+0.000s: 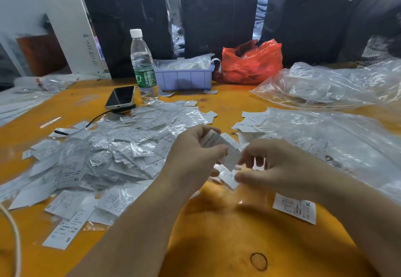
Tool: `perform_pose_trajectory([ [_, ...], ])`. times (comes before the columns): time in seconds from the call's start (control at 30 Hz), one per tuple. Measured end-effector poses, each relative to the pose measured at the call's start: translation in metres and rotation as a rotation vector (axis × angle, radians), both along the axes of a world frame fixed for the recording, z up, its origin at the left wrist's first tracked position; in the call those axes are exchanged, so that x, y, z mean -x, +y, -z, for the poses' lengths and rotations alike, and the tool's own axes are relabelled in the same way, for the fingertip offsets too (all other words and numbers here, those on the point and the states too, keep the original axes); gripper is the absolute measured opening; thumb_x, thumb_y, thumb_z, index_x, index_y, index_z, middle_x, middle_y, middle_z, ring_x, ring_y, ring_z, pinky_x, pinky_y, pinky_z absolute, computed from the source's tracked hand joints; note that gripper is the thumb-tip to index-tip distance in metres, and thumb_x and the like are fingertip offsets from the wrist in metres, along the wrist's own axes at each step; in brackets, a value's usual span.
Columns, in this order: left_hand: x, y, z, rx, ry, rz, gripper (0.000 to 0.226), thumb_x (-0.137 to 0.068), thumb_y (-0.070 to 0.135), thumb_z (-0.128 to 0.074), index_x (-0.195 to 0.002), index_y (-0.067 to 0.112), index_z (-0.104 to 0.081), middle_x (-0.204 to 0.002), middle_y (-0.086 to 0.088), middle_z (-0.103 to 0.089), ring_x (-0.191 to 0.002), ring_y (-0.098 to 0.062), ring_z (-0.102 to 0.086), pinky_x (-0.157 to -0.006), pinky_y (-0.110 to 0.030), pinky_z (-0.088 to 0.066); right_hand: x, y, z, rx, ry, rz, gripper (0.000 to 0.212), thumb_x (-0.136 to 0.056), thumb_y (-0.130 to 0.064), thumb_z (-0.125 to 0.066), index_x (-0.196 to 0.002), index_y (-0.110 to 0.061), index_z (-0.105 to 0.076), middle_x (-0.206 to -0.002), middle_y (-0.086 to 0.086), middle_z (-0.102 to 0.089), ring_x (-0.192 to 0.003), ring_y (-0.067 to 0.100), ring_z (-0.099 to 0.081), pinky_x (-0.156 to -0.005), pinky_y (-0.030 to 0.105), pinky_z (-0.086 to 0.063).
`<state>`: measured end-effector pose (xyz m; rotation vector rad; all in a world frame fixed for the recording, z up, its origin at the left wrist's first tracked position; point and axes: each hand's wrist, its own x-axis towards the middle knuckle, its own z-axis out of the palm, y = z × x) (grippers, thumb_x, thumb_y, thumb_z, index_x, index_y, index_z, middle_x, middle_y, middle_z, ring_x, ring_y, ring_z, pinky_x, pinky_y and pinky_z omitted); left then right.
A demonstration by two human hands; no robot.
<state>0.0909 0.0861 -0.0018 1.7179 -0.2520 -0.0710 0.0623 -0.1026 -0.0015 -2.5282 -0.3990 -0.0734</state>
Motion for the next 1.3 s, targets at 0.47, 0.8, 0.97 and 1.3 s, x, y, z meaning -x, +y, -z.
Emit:
perform_pose_trajectory([
  [0.47,-0.001,0.002,0.000,-0.009,0.062,-0.028,0.015,-0.088,0.005,-0.064,-0.095,0.017,-0.061,-0.100,-0.013,-0.065,-0.083,-0.024,-0.068,-0.056,-0.028,-0.058,-0.002,0.002,0.003,-0.126,0.079,-0.040,0.011,-0.081,-0.018,-0.073,-0.078,-0.024,-0.064,-0.078,-0.005,-0.066,-0.066,0.006,-0.060,-0.066,0.030,-0.051],
  [0.8,0.003,0.001,-0.005,0.064,0.016,-0.042,0.020,-0.086,0.004,-0.066,-0.099,0.017,-0.059,-0.102,-0.014,-0.061,-0.079,-0.019,-0.067,-0.056,-0.025,-0.055,-0.006,0.002,-0.006,-0.721,0.253,-0.033,0.047,-0.058,-0.004,-0.083,-0.100,-0.012,-0.065,-0.070,0.003,-0.068,-0.066,0.018,-0.063,-0.062,0.035,-0.047],
  [0.97,0.007,0.000,-0.007,0.099,-0.061,-0.042,0.035,-0.084,0.003,-0.069,-0.105,0.028,-0.056,-0.095,-0.010,-0.060,-0.071,-0.013,-0.069,-0.054,-0.024,-0.055,-0.004,0.007,-0.006,-0.768,0.283,-0.038,0.055,-0.051,-0.011,-0.083,-0.103,-0.009,-0.062,-0.066,0.004,-0.067,-0.059,0.015,-0.060,-0.054,0.030,-0.043],
  [1.3,0.008,-0.006,0.000,-0.359,-0.453,-0.107,0.021,-0.082,0.013,-0.051,-0.077,0.023,-0.069,-0.084,0.010,-0.062,-0.080,-0.001,-0.056,-0.063,-0.021,-0.045,-0.001,0.014,-0.006,-0.772,0.289,-0.038,0.071,-0.050,-0.017,-0.084,-0.116,-0.015,-0.058,-0.064,0.004,-0.067,-0.056,0.014,-0.057,-0.051,0.025,-0.044],
])
